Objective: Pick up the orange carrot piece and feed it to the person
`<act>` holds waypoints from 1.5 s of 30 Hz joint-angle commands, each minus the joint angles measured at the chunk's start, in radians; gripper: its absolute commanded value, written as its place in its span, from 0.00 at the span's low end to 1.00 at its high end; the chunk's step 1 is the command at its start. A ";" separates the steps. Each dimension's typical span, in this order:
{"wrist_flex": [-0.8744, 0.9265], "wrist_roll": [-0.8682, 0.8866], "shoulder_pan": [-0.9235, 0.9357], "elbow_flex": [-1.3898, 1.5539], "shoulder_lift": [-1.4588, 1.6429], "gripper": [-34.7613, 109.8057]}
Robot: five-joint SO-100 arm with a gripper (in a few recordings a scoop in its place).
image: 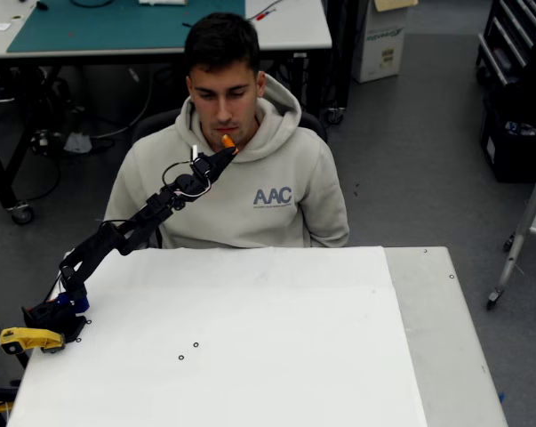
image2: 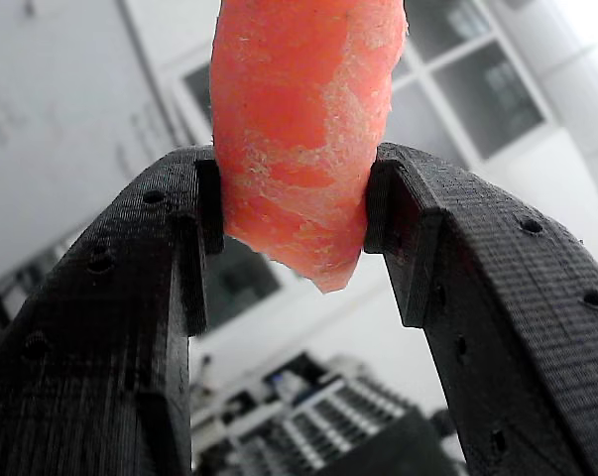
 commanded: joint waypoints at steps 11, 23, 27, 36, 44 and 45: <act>-0.017 -0.006 -0.005 -0.002 0.055 0.23; -0.015 -0.006 -0.005 0.002 0.055 0.23; -0.012 -0.006 -0.005 0.002 0.055 0.23; -0.005 -0.018 -0.005 0.002 0.054 0.24; -0.005 -0.020 0.005 -0.011 0.054 0.33; -0.005 -0.020 0.005 -0.014 0.055 0.36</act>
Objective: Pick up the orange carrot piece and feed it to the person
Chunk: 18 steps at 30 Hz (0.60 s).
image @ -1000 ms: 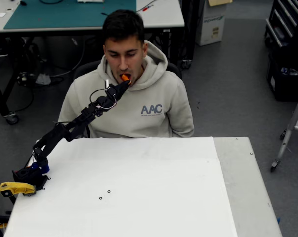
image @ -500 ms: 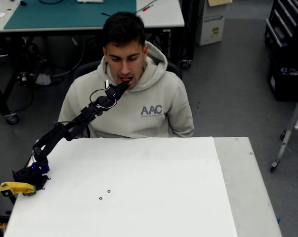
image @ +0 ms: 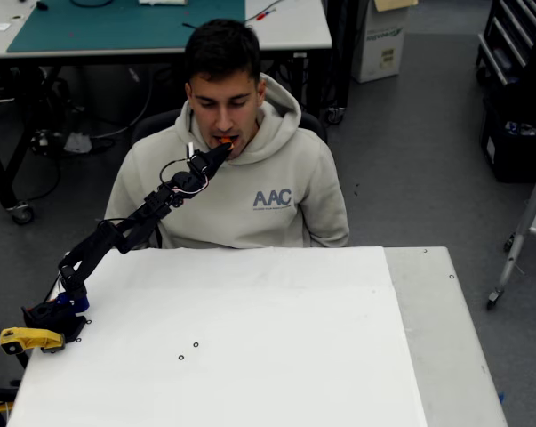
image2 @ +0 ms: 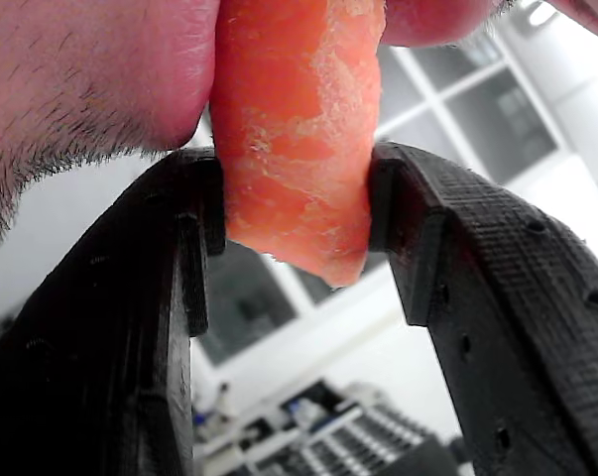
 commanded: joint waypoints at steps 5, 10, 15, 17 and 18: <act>-0.011 -0.018 0.029 -0.034 0.055 0.44; -0.003 -0.018 0.077 -0.034 0.055 0.42; -0.003 -0.018 0.149 -0.032 0.055 0.39; -0.003 -0.018 0.172 -0.032 0.055 0.36; -0.002 -0.018 0.181 -0.026 0.055 0.33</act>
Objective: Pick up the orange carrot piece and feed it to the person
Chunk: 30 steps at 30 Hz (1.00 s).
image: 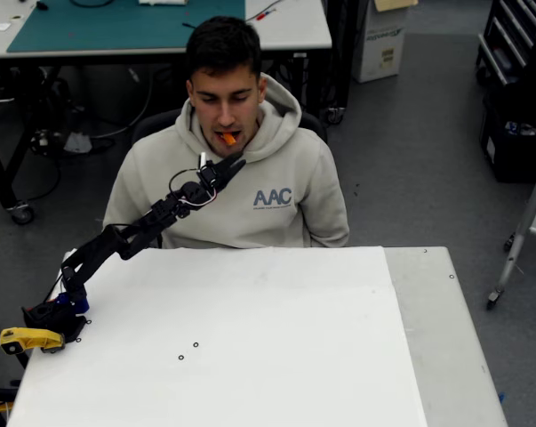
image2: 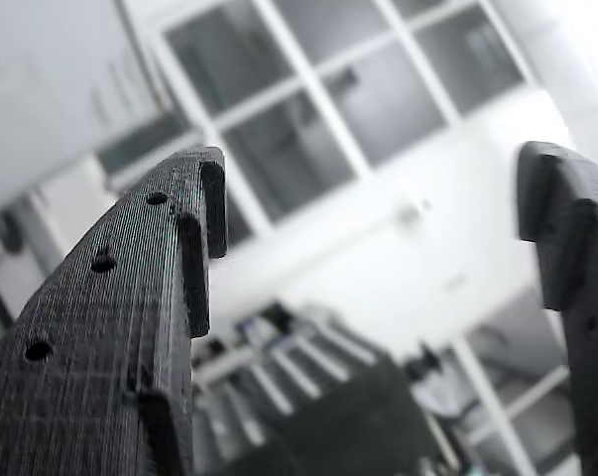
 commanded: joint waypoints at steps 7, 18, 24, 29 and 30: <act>0.000 -0.005 0.072 -0.014 0.069 0.21; 0.279 0.336 0.106 0.333 0.449 0.23; 0.503 0.669 0.120 0.729 0.798 0.23; 0.603 0.882 0.104 1.086 1.055 0.23; 0.617 0.914 0.104 1.160 1.106 0.23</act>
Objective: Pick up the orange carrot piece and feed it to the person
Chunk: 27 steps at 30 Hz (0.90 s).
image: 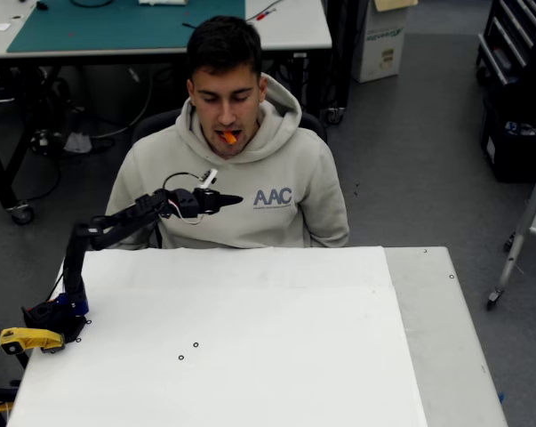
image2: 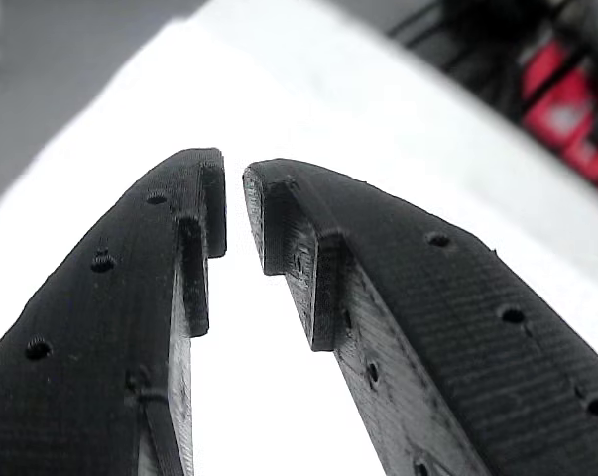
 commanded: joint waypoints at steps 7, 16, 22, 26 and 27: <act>0.107 0.184 -0.098 0.663 0.614 0.24; 0.107 0.190 -0.221 1.154 0.939 0.23; 0.107 0.192 -0.304 1.447 1.137 0.23; 0.109 0.192 -0.359 1.624 1.273 0.24; 0.109 0.192 -0.371 1.666 1.307 0.24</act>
